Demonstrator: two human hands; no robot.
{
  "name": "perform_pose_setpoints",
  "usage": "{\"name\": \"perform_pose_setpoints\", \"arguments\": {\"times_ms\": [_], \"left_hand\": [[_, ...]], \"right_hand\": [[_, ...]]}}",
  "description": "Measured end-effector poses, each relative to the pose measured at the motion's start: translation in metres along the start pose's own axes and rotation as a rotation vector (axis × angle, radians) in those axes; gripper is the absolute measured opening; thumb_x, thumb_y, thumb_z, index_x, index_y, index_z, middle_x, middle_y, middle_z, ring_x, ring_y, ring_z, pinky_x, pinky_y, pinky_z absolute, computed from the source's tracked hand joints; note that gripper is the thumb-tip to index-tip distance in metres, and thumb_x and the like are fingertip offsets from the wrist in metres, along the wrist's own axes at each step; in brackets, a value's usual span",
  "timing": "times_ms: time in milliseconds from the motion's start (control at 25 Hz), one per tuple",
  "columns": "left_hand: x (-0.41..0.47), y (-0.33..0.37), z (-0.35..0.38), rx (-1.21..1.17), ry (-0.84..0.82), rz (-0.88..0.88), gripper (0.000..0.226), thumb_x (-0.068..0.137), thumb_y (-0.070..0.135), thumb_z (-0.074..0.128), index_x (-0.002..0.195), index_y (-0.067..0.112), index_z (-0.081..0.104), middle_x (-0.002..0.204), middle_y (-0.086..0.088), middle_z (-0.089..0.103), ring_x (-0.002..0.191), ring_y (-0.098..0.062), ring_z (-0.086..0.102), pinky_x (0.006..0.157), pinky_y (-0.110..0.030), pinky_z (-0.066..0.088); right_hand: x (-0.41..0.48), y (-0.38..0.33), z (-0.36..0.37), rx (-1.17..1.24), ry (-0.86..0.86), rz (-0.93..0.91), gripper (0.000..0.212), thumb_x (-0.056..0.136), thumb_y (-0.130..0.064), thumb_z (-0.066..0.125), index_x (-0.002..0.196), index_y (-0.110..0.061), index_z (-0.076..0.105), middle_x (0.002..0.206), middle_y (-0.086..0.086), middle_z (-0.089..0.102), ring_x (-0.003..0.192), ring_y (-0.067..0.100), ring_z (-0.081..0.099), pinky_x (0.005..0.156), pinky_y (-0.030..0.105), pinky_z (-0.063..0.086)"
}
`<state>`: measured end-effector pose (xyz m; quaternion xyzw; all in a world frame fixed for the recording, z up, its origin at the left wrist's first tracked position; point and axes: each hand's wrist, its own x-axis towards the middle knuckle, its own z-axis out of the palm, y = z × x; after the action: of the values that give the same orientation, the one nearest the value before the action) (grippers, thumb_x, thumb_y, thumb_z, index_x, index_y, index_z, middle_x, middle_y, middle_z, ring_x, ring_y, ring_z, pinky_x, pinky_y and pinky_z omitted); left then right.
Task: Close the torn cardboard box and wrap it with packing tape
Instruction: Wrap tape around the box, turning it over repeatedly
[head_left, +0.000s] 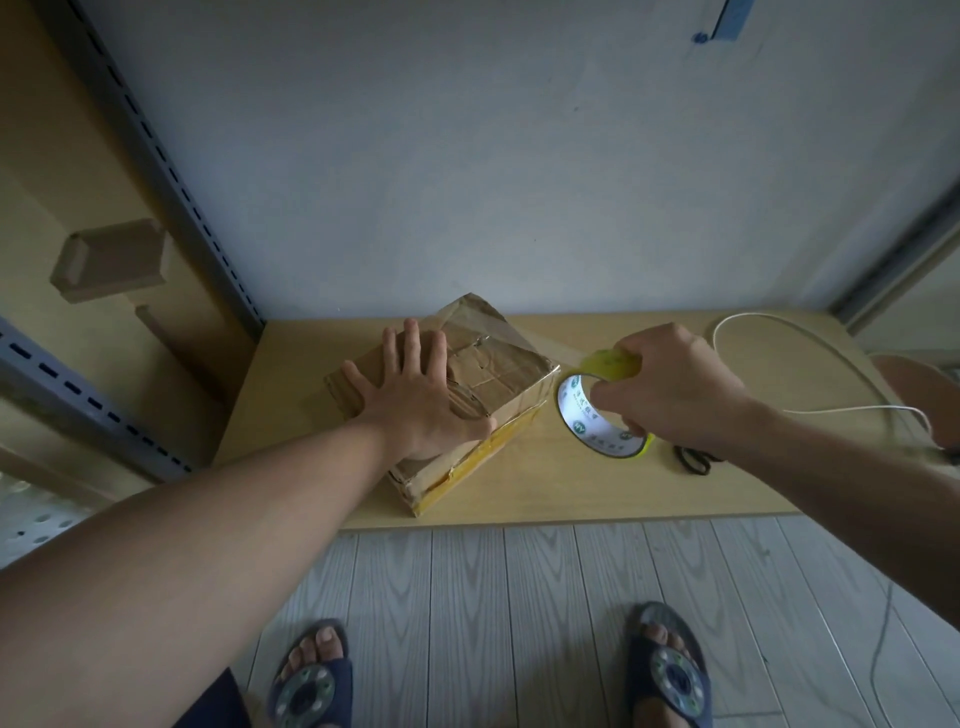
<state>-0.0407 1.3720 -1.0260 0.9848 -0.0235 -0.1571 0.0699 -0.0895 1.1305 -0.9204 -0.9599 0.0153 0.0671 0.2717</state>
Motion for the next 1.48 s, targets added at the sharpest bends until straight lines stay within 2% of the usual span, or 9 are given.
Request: {"name": "perform_pose_setpoints", "arguments": {"times_ms": [120,240,600,800,920,1080,1200,1320,1480], "left_hand": [[0.0,-0.001,-0.003,-0.01,-0.018,0.009,0.14,0.055,0.101,0.035,0.158,0.023,-0.021,0.161,-0.006,-0.037,0.148,-0.032,-0.033,0.109,-0.079,-0.005],[-0.001,0.001,-0.005,-0.003,-0.02,-0.007,0.146,0.048,0.105,0.03,0.157,0.022,-0.021,0.16,-0.006,-0.038,0.149,-0.032,-0.033,0.11,-0.079,-0.005],[0.002,0.002,-0.004,0.018,0.006,-0.01,0.137,0.065,0.093,0.052,0.159,0.021,-0.019,0.16,-0.008,-0.038,0.15,-0.034,-0.029,0.111,-0.079,-0.001],[0.005,0.005,-0.023,0.01,-0.174,-0.066,0.15,0.055,0.087,0.071,0.154,0.032,-0.027,0.156,-0.011,-0.045,0.148,-0.046,-0.026,0.11,-0.079,0.0],[0.009,0.009,-0.031,0.111,-0.17,-0.053,0.145,0.058,0.082,0.073,0.157,0.031,-0.021,0.162,-0.021,-0.029,0.149,-0.054,-0.005,0.111,-0.078,0.016],[0.01,0.007,-0.035,0.107,-0.151,-0.039,0.142,0.056,0.085,0.07,0.159,0.034,-0.013,0.165,-0.023,-0.014,0.147,-0.055,0.017,0.11,-0.075,0.026],[0.016,-0.002,-0.047,-0.067,-0.198,-0.027,0.139,0.05,0.092,0.064,0.16,0.035,0.002,0.165,-0.019,0.016,0.146,-0.043,0.03,0.115,-0.056,0.034],[0.017,-0.012,-0.055,-0.373,-0.304,0.063,0.124,0.045,0.095,0.055,0.153,0.041,0.027,0.146,-0.001,0.051,0.126,-0.026,0.053,0.104,-0.044,0.045],[0.004,-0.023,-0.052,-0.616,-0.431,0.053,0.096,0.057,0.089,0.053,0.138,0.037,0.048,0.119,0.0,0.065,0.101,-0.02,0.064,0.083,-0.035,0.051]], "right_hand": [[-0.005,0.015,0.021,-0.089,-0.051,-0.001,0.016,0.072,-0.024,0.068,0.065,-0.012,0.06,0.057,0.001,0.062,0.055,0.018,0.054,0.044,0.023,0.039],[-0.006,0.032,0.041,-0.125,-0.037,0.005,0.017,0.073,-0.027,0.07,0.067,-0.015,0.059,0.064,0.001,0.06,0.058,0.019,0.053,0.047,0.026,0.038],[-0.002,0.068,0.091,-0.073,-0.067,0.052,0.017,0.073,-0.025,0.066,0.066,-0.013,0.056,0.064,0.003,0.059,0.059,0.02,0.055,0.049,0.027,0.041],[0.003,0.072,0.101,-0.105,-0.09,0.042,0.027,0.074,-0.035,0.071,0.068,-0.015,0.054,0.066,0.001,0.057,0.058,0.018,0.051,0.049,0.026,0.037],[0.005,0.073,0.102,-0.108,-0.111,0.033,0.028,0.075,-0.037,0.071,0.072,-0.015,0.055,0.067,0.0,0.058,0.058,0.018,0.052,0.049,0.026,0.038],[0.003,0.074,0.093,-0.032,-0.03,-0.039,0.028,0.074,-0.033,0.07,0.068,-0.013,0.051,0.059,-0.001,0.052,0.053,0.017,0.046,0.047,0.027,0.036],[0.004,0.065,0.075,0.017,0.106,-0.091,0.029,0.075,-0.028,0.074,0.067,-0.022,0.046,0.057,-0.007,0.05,0.048,0.011,0.043,0.043,0.02,0.032],[0.01,0.054,0.057,0.08,0.256,-0.128,0.025,0.073,-0.019,0.075,0.075,-0.025,0.05,0.057,-0.008,0.051,0.052,0.005,0.046,0.048,0.016,0.037],[0.02,0.036,0.044,0.127,0.307,-0.165,0.018,0.075,-0.013,0.072,0.083,-0.02,0.057,0.062,-0.009,0.053,0.058,0.004,0.049,0.051,0.012,0.038]]}}
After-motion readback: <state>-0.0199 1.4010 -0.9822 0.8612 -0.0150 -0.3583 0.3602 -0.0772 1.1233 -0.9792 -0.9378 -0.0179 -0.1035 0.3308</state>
